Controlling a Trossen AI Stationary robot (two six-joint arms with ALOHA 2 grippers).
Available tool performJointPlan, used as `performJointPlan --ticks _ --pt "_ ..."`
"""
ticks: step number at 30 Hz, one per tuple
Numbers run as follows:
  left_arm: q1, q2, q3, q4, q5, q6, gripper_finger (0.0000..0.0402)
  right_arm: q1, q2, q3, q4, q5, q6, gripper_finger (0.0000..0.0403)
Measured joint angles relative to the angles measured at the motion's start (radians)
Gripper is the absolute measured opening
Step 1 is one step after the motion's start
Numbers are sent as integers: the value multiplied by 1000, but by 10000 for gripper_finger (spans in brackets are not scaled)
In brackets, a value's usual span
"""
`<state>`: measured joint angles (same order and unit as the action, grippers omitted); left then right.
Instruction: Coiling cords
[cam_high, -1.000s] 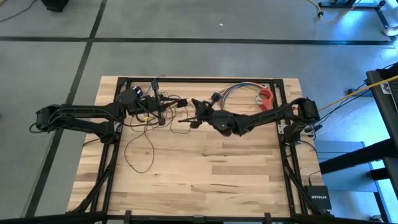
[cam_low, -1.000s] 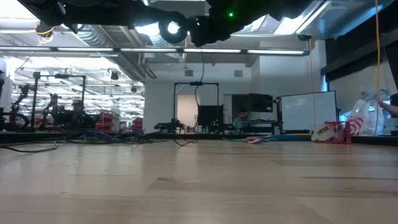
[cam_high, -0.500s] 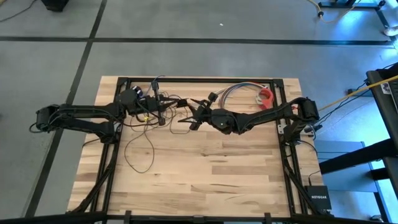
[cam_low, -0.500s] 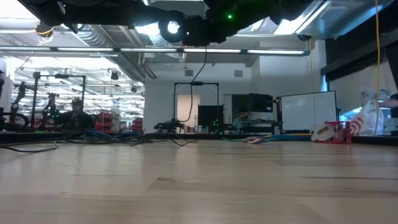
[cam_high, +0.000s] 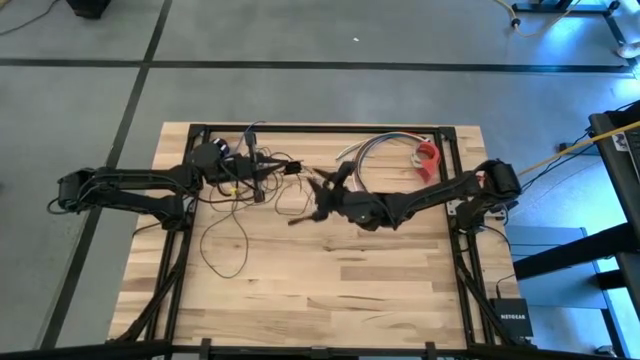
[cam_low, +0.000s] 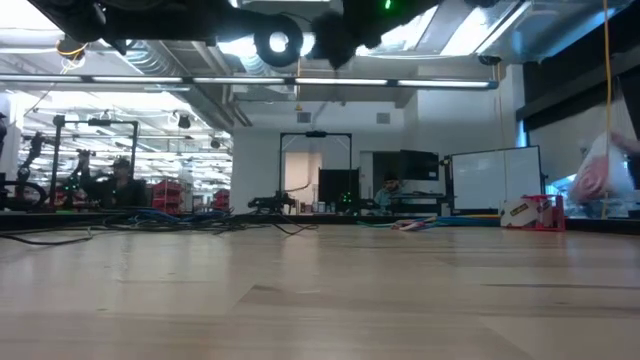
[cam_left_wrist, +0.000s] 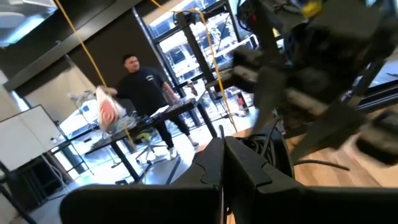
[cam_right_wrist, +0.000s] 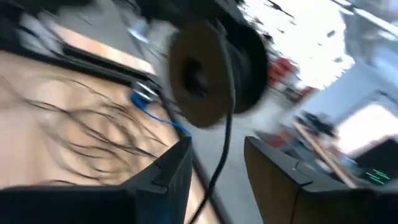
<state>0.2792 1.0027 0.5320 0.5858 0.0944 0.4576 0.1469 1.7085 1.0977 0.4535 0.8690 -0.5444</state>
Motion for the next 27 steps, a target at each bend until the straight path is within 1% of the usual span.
performJointPlan --ticks 3,6,10,15,18,22,25,27 --pt "4 1 0 -1 0 -9 1 18 -17 0 -21 -91 55 149" --pt "5 1 0 -1 0 -9 1 18 -33 0 -80 -118 124 149" --pt "4 1 0 -8 0 -9 1 17 -45 0 -166 -121 213 149" --pt "5 1 0 -8 0 -1 1 29 -47 0 -173 -133 285 149" --pt "5 1 0 -8 0 0 1 39 -53 1 -174 -79 413 149" --pt "5 1 0 -9 0 0 1 52 -68 1 -238 -78 522 149" --pt "4 1 0 -10 0 2 1 56 -68 1 -252 -85 539 143" --pt "4 1 0 -9 0 -1 1 53 -69 1 -250 -99 540 130"
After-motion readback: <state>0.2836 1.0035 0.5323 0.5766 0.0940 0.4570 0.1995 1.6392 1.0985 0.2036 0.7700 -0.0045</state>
